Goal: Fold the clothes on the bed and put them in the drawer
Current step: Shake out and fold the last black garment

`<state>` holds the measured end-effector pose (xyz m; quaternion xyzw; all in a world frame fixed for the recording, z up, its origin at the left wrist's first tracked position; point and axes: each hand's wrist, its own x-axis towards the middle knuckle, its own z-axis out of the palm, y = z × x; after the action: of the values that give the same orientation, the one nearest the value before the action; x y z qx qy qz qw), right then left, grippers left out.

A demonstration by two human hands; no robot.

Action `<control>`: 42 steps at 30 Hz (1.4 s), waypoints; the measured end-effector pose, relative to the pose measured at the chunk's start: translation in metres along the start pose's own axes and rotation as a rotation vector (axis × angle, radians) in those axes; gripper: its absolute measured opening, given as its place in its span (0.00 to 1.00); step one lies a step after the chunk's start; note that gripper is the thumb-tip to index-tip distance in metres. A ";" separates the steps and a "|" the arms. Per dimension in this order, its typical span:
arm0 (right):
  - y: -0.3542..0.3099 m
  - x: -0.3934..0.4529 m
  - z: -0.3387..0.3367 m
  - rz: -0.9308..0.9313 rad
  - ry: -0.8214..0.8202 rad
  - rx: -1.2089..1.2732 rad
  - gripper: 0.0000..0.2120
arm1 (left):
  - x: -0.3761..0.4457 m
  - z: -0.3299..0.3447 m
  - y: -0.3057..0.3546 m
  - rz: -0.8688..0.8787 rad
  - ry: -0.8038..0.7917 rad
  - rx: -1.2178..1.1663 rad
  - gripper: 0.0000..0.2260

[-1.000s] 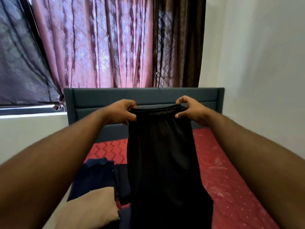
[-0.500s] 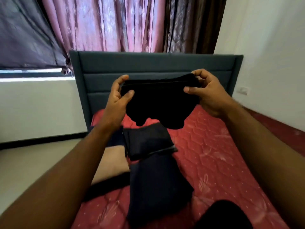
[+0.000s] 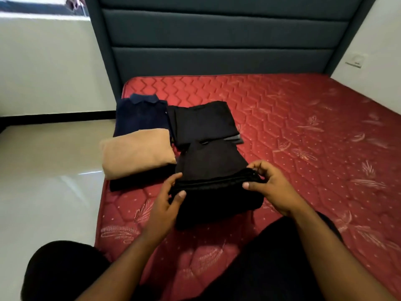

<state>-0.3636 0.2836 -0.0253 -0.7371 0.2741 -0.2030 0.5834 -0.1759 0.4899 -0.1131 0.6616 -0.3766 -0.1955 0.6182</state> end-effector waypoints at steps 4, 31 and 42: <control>-0.005 0.074 -0.007 -0.012 0.128 0.036 0.18 | 0.088 0.006 0.017 0.003 0.064 0.061 0.19; 0.036 0.175 -0.016 0.273 0.529 -0.122 0.17 | 0.220 0.018 0.038 -0.907 -0.034 -0.519 0.06; 0.014 0.103 -0.002 0.083 0.566 -0.030 0.22 | 0.096 0.012 0.011 -0.701 0.147 -0.696 0.18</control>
<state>-0.2883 0.2139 -0.0401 -0.6476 0.4592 -0.3726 0.4805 -0.1257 0.4112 -0.0846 0.5148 0.0006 -0.4584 0.7245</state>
